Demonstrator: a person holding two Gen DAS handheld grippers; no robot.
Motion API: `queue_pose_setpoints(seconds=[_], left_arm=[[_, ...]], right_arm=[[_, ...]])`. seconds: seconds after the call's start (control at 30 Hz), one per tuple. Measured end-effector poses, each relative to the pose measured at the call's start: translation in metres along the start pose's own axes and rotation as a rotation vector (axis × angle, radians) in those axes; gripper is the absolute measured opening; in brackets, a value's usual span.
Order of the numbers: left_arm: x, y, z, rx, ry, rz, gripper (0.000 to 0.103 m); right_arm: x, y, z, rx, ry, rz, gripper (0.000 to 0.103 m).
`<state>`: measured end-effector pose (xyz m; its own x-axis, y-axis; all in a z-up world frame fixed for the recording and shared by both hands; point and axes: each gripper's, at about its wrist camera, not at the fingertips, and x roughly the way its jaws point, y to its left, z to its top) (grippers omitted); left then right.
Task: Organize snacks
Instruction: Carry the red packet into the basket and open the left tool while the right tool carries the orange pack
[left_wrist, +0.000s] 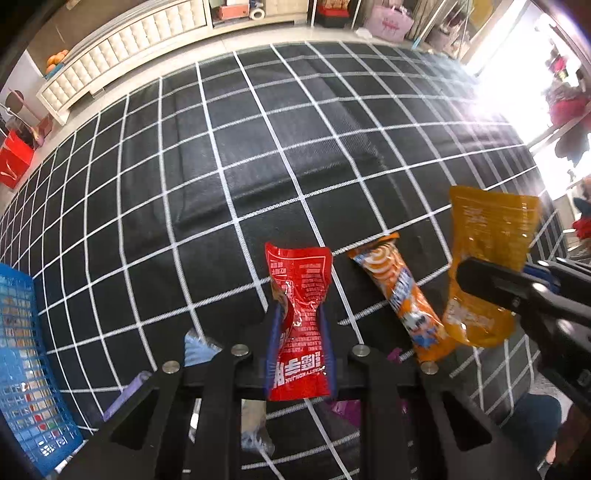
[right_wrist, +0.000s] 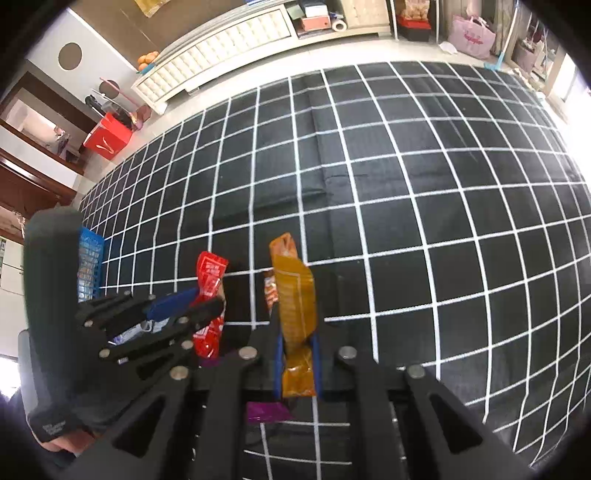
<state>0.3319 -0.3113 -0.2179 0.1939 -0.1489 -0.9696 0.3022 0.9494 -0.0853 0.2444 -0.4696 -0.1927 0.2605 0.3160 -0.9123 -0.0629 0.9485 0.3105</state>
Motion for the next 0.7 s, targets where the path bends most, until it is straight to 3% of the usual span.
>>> queue_pose_setpoints(seconds=[0.37, 0.4, 0.7], left_arm=[[-0.097, 0.031, -0.027, -0.021, -0.143, -0.04, 0.018], [-0.118, 0.039, -0.047, -0.026, -0.159, -0.049, 0.018], [-0.19, 0.103, -0.087, -0.072, -0.269, -0.059, 0.019]], right_arm=[[-0.042, 0.059, -0.007, -0.076, -0.066, -0.053, 0.016], [-0.047, 0.068, -0.008, -0.094, -0.075, -0.056, 0.016], [-0.069, 0.14, -0.019, -0.209, -0.111, -0.055, 0.016]])
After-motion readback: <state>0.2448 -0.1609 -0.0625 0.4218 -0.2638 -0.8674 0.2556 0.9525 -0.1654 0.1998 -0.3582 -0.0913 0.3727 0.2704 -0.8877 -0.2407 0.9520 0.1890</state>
